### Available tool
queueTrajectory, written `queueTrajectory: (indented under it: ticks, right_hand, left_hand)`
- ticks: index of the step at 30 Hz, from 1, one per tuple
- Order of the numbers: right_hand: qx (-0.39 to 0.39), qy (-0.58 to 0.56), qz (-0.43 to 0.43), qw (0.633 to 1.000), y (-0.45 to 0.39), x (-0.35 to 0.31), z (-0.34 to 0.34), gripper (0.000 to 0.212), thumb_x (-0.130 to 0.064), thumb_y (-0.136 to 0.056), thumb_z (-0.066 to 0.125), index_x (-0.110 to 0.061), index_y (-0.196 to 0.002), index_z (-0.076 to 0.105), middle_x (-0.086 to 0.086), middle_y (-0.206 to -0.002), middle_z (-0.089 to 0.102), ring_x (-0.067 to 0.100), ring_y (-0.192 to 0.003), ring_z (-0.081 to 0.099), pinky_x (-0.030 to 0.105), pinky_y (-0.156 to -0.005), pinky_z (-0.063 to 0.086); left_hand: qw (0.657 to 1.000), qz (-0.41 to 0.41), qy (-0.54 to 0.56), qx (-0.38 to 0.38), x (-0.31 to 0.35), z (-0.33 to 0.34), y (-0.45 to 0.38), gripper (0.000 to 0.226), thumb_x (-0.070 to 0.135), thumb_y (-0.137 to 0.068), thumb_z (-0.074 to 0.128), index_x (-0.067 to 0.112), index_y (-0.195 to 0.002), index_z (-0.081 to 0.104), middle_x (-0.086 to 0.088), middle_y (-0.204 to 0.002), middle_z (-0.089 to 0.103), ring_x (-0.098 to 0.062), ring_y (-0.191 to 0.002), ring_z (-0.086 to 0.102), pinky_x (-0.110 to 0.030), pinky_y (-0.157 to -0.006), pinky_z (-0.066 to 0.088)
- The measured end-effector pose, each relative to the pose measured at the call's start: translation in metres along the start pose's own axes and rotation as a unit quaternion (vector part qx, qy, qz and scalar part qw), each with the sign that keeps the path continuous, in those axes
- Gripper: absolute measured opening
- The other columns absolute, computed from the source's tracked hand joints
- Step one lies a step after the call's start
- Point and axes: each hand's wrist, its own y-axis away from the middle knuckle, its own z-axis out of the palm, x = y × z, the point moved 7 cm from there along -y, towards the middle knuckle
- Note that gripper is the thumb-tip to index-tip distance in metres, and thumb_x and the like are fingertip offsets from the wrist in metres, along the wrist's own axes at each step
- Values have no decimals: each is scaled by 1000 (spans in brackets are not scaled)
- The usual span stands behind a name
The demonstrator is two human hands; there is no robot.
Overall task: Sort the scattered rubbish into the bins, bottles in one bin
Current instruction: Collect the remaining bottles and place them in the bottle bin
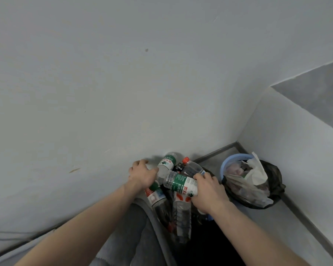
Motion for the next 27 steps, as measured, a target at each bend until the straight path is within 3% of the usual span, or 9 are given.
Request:
queueTrajectory:
  ticks: [4,7,9,11,14,17,20,22,27]
  right_hand:
    - [4,-2,-5,1000,-2,-1,1,71,-40,-79,75,-27,-138,39,4,-138,42,27,-128,42,47,-101,45]
    - [7,-1,-5,1000,-3,2,2,72,-40,-79,75,-26,-140,37,4,-139,42,28,-129,42,47,-102,46]
    - [4,-7,-5,1000,-3,4,3,73,-41,-80,75,-25,-140,37,5,-140,41,28,-129,42,47,-102,46]
    - [2,-11,-4,1000,-2,4,2,74,-41,-79,75,-26,-140,37,5,-140,41,28,-130,41,48,-102,45]
    - [14,-37,3,999,2,7,-3,75,-42,-79,73,-27,-143,36,4,-140,41,29,-130,41,47,-103,44]
    - [77,-122,16,989,17,17,-23,69,-45,-81,69,-30,-143,41,-2,-138,45,23,-128,46,40,-101,46]
    - [135,-193,28,971,50,41,-44,50,-45,-85,67,-34,-131,50,-11,-126,50,14,-118,51,32,-97,46]
    - [151,-200,37,967,74,65,-49,47,-43,-86,68,-32,-129,54,-13,-122,51,11,-117,52,28,-98,44]
    - [173,-214,110,955,114,133,-54,44,-39,-86,71,-25,-126,59,-2,-125,56,20,-120,55,33,-97,45]
  left_hand:
    - [989,-98,80,-79,-17,8,-5,75,60,-87,50,13,-145,44,-18,-151,38,-38,-140,35,-45,-116,33]
    - [980,-108,136,-101,-42,29,-31,85,72,-63,57,10,-121,58,-15,-131,58,-34,-117,57,-49,-102,49]
    - [979,-101,150,-94,-58,45,-56,99,72,-54,56,5,-126,57,-15,-125,62,-32,-108,63,-47,-95,54]
    - [982,-99,139,-83,-36,27,-31,96,64,-65,57,4,-139,49,-18,-135,57,-34,-117,59,-43,-101,51]
    - [997,-37,53,-36,5,-6,16,73,48,-90,52,12,-151,37,-16,-150,42,-37,-134,45,-42,-111,39]
    - [996,89,-2,-5,31,-16,55,63,48,-92,50,21,-148,42,-6,-153,41,-29,-139,40,-40,-116,32]
    - [974,215,-69,2,48,-14,101,69,59,-84,40,25,-144,47,2,-152,41,-22,-139,38,-34,-118,27]
    - [960,265,-91,-1,60,-12,123,58,53,-89,51,29,-142,49,5,-152,41,-20,-140,36,-33,-119,27]
    - [918,386,-94,14,127,-3,163,44,41,-87,57,34,-131,56,8,-146,45,-18,-137,38,-34,-116,30]
